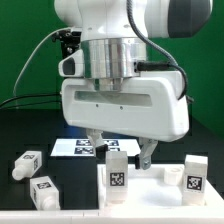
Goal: Assemble square table
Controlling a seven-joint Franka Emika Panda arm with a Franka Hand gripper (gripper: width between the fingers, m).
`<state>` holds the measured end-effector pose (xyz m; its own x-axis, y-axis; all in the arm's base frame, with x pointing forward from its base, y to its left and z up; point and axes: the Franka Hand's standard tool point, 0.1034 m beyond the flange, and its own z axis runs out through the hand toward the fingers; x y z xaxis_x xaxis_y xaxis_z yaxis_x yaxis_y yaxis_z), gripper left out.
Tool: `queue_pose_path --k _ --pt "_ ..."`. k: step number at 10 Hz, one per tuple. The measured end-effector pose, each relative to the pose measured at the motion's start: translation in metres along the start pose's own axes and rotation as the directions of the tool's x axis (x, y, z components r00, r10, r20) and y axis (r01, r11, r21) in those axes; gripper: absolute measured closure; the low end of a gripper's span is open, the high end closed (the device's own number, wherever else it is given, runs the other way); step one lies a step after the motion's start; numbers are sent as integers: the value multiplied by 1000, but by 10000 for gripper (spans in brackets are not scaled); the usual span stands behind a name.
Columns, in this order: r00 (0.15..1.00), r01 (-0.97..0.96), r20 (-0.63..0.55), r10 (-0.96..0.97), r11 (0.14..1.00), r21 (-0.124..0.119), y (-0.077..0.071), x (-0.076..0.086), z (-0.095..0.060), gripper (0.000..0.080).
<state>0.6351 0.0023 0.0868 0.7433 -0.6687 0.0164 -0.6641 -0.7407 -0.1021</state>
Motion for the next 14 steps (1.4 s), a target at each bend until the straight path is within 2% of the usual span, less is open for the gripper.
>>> queue_pose_path --k 1,2,4,5,6,7,8,9,11,12,14 --pt "971 239 0 -239 971 -9 0 0 2 151" --pt "917 398 -6 -398 917 -4 -1 -2 4 151" --pt "927 373 -18 -373 928 -5 1 -3 5 151" --pt "932 362 -18 -362 932 -5 1 -2 5 240" --pt "954 299 -18 -299 954 -1 1 -3 5 240" --pt "972 233 -17 -233 972 0 1 -3 5 442" --pt "986 168 -19 -168 986 -1 3 -1 5 510" --pt "1000 6 -23 -6 1000 -1 3 -2 5 510" --pt "968 -249 -24 249 968 -1 3 -3 7 510" --pt "905 -424 -8 424 905 12 3 -1 7 510" --pt "681 -732 48 730 680 45 2 -2 8 511"
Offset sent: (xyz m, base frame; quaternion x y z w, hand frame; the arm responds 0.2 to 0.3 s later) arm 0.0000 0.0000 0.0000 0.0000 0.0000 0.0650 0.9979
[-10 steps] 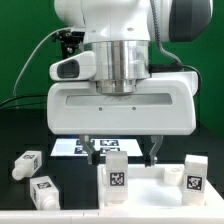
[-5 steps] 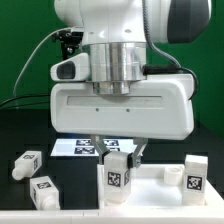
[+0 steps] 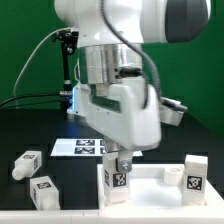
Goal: Assemble square table
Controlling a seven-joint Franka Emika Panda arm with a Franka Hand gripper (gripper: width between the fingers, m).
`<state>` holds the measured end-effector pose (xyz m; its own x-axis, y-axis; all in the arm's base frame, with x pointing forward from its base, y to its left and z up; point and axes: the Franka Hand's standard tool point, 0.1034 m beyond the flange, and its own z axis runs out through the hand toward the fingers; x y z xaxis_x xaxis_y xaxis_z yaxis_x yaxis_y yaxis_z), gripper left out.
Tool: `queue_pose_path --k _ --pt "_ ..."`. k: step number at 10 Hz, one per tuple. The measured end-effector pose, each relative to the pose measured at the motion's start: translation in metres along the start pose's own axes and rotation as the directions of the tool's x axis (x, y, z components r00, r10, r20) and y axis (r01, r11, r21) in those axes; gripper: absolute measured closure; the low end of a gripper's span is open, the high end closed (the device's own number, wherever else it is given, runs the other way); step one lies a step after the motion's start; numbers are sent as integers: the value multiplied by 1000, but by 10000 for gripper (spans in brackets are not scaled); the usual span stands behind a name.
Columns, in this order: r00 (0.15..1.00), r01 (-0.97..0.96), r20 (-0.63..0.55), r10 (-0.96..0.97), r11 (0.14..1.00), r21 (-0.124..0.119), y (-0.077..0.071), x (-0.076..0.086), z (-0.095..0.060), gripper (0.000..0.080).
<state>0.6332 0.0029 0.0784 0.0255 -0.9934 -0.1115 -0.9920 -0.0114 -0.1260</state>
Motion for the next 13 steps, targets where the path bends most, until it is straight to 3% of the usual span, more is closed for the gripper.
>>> queue_pose_path --k 2,4,5,6,7,10,11,12,13 --pt "990 -142 4 142 990 7 -1 -4 1 511" --pt "998 -60 1 60 998 1 -1 -4 1 511" --pt "991 134 -2 -134 991 -7 -2 -3 -1 312" --pt "948 318 -5 -318 948 -9 -3 -3 -1 312" --pt "871 491 -2 -492 871 -11 -2 -3 0 204" --pt "759 651 -3 -651 759 -18 -1 -1 0 152" --pt "655 755 -8 -756 655 -37 -2 1 0 152" --pt "440 895 -12 -898 440 -71 -7 2 -4 151" --pt "296 952 -4 -955 295 -78 -9 2 -4 151"
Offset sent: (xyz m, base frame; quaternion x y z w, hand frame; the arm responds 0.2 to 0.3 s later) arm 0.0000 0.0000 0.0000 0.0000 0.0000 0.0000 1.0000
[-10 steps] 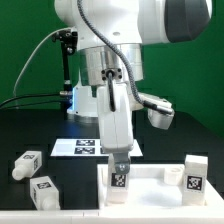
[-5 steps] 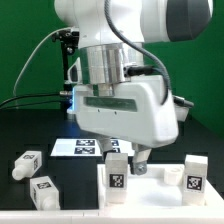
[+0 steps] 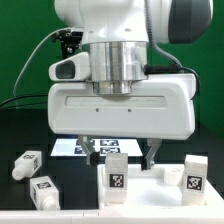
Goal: Assemble square table
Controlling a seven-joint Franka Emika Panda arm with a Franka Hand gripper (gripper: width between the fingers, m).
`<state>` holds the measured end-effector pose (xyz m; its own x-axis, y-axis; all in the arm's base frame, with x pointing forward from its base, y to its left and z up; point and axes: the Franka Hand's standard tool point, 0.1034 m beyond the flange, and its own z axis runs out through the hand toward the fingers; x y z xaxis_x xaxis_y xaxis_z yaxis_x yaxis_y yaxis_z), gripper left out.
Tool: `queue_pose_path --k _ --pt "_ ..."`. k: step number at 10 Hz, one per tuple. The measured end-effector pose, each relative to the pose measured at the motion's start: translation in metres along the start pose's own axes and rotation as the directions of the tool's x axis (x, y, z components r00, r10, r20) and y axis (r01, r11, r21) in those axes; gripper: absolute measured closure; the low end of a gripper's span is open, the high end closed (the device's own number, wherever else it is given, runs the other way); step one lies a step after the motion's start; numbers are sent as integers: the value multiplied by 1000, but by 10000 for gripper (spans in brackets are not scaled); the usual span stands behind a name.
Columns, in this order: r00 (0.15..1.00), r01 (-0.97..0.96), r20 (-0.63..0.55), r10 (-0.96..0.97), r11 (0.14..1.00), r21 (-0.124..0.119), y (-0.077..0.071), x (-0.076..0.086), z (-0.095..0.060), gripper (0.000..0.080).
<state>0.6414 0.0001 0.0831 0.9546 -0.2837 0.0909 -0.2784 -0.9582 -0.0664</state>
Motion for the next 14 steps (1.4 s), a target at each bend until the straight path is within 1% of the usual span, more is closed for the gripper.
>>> queue_pose_path --k 2,3,4,5,6,7,8,9,10,11,12,13,14 --pt "1000 -29 1 29 1000 1 1 0 1 151" --pt "998 -59 1 59 998 3 0 0 1 292" --pt "990 -141 2 141 990 2 0 -1 1 475" --pt "975 -221 1 221 975 0 2 0 1 475" --pt "938 -348 -1 348 938 -5 3 0 1 513" --pt "903 -429 -2 429 903 -6 4 0 1 513" --pt "831 -556 -1 556 831 -5 6 0 2 513" --pt "706 -708 7 708 706 2 8 -1 2 513" --pt "549 -836 21 835 549 9 9 -2 3 513" --pt "411 -912 36 911 410 11 9 -3 3 513" --pt "335 -942 44 941 334 9 10 -3 3 512" --pt "308 -951 43 950 308 7 10 -3 3 512" --pt "320 -947 43 946 320 8 10 -3 3 512"
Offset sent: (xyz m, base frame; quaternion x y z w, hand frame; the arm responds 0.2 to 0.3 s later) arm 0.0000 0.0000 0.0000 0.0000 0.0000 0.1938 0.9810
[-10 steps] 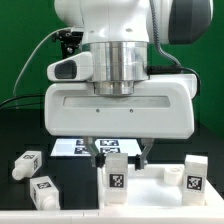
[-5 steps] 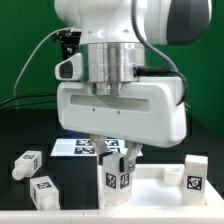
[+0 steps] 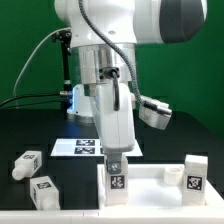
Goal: Assemble square table
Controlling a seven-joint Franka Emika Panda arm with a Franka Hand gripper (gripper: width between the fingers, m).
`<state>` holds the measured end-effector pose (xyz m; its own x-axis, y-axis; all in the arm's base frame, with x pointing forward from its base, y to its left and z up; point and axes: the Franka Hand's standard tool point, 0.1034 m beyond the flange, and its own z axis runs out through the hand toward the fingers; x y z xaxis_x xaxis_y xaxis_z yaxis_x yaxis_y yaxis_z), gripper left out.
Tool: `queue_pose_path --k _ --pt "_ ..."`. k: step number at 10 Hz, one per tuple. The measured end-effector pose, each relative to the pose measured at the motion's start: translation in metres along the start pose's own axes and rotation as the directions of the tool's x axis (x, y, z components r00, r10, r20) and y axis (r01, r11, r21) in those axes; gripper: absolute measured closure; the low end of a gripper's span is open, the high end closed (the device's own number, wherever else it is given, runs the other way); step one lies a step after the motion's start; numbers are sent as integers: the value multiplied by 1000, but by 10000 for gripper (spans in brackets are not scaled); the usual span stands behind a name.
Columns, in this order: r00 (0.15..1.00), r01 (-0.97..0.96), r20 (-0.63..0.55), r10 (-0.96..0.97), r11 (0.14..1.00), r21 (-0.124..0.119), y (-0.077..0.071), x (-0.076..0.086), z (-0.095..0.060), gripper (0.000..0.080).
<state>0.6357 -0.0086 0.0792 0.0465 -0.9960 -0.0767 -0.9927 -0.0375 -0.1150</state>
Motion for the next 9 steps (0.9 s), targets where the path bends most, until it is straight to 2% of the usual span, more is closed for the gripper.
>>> queue_pose_path --k 1,2,3,4,8,9 --pt "998 67 -3 -67 998 -10 0 0 0 455" --pt "957 289 -1 -289 957 -27 -2 -2 -3 308" --pt "884 467 9 -467 884 -29 -2 -7 -2 308" --pt "805 593 47 -592 803 -48 3 -13 0 186" --pt "617 787 58 -785 615 -45 4 -10 0 152" --pt "375 927 60 -925 372 -50 3 -14 2 151"
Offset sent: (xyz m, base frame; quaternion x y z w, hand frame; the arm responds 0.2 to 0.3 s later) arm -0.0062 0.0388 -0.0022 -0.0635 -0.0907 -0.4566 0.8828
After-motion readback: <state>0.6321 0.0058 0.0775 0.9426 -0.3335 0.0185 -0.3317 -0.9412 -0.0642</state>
